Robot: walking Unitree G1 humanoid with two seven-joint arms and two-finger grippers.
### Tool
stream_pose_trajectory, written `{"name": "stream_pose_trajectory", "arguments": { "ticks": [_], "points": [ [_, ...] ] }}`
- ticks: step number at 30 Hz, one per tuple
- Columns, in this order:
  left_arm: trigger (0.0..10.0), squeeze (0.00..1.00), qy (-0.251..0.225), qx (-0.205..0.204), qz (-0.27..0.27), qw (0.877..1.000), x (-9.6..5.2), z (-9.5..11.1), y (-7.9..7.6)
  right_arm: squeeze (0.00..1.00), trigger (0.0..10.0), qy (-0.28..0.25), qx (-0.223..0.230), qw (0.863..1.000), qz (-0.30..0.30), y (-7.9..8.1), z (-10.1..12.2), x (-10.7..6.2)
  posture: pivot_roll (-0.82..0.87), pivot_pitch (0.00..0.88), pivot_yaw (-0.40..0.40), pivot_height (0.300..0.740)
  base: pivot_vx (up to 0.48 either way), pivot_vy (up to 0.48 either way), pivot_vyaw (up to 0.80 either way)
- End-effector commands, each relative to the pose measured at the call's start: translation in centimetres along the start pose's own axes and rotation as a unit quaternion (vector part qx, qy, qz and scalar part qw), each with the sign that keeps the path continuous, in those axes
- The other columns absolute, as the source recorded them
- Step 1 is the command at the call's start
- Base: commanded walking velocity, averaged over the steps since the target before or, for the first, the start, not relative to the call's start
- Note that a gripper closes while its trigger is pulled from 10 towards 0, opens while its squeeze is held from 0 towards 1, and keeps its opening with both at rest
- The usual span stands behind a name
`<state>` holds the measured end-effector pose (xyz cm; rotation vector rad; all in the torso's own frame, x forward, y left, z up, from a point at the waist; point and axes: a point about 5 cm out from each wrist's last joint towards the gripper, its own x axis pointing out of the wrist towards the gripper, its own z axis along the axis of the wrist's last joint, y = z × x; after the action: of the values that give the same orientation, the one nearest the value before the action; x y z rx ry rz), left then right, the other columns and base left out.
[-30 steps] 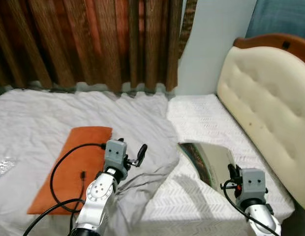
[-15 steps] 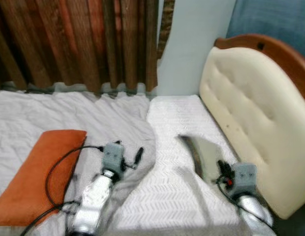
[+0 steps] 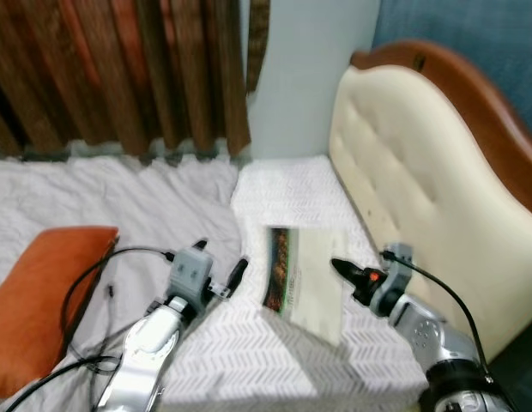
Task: Clean up the room
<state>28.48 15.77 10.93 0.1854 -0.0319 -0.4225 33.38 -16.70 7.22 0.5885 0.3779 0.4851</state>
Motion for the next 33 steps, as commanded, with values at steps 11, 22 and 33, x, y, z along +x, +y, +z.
{"name": "stream_pose_trajectory", "arguments": {
  "ticks": [11, 22, 33],
  "points": [
    [10.0, 0.0, 0.001, 0.025, -0.056, 0.998, -4.7, 1.9, -1.5, 0.0, 0.0, 0.114, -0.034, 0.992, -0.046, -0.2, -6.0, 1.1, 0.18, 0.371, -0.008, 0.74, 0.0, 0.0, 0.0],
    [10.0, 0.0, 0.033, -0.022, -0.048, 0.998, -6.1, 0.9, -3.5, 0.0, 0.0, 0.069, -0.306, 0.949, 0.003, 1.7, 0.7, 3.0, 0.12, 0.37, -0.047, 0.74, 0.0, 0.0, 0.0],
    [10.0, 0.0, 0.056, -0.059, -0.058, 0.995, -6.9, -0.4, -5.9, 0.0, 0.0, 0.013, -0.238, 0.949, 0.205, 5.7, 6.6, 3.4, 0.09, 0.326, -0.062, 0.74, 0.0, 0.0, 0.0]
  ]
}}
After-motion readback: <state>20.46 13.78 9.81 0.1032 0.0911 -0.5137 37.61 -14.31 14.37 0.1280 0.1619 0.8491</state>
